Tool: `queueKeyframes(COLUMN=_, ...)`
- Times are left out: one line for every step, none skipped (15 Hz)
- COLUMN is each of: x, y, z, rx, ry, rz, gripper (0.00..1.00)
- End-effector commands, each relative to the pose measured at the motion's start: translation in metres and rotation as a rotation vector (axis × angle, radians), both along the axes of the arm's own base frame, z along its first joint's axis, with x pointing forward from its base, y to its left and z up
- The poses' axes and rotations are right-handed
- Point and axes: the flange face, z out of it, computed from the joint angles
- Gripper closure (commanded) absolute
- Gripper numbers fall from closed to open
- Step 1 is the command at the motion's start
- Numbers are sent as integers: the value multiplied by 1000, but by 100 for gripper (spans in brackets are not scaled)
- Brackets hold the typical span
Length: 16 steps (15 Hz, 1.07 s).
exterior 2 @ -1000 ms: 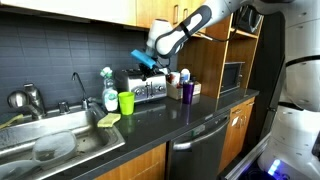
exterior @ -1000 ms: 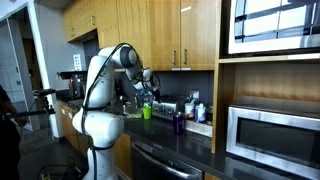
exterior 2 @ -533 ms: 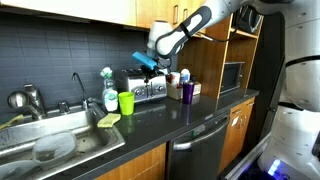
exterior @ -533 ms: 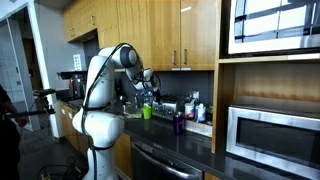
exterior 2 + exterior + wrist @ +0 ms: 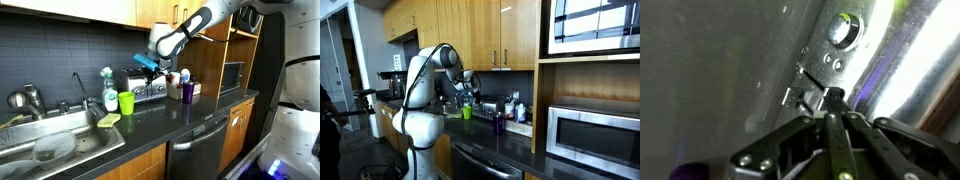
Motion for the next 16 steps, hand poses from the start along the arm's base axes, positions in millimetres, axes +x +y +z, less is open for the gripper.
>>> queueKeyframes(x=-5, y=-1, z=-1, rx=2, ry=2, rz=-19, gripper=100)
queueKeyframes(x=-5, y=-1, z=-2, rx=5, ry=2, rz=-16, gripper=100)
queueKeyframes(x=-5, y=0, z=-4, rx=10, ry=2, rz=-13, gripper=100)
queueKeyframes(x=-5, y=1, z=-4, rx=11, ry=4, rz=-13, gripper=100)
queueKeyframes(x=-4, y=1, z=-4, rx=12, ry=3, rz=-12, gripper=100)
queueKeyframes(x=-4, y=2, z=-4, rx=12, ry=3, rz=-11, gripper=100)
queueKeyframes(x=-3, y=3, z=-4, rx=13, ry=3, rz=-9, gripper=100)
queueKeyframes(x=-3, y=4, z=-3, rx=12, ry=2, rz=-7, gripper=100)
queueKeyframes(x=-3, y=5, z=-2, rx=11, ry=0, rz=-5, gripper=100)
queueKeyframes(x=-2, y=6, z=0, rx=11, ry=-2, rz=-2, gripper=100)
queueKeyframes(x=-2, y=7, z=1, rx=11, ry=-5, rz=0, gripper=100)
queueKeyframes(x=-1, y=8, z=2, rx=10, ry=-6, rz=3, gripper=100)
queueKeyframes(x=-1, y=9, z=3, rx=9, ry=-9, rz=3, gripper=100)
queueKeyframes(x=0, y=9, z=3, rx=9, ry=-10, rz=5, gripper=100)
queueKeyframes(x=1, y=10, z=3, rx=9, ry=-12, rz=6, gripper=100)
queueKeyframes(x=2, y=10, z=2, rx=8, ry=-14, rz=11, gripper=100)
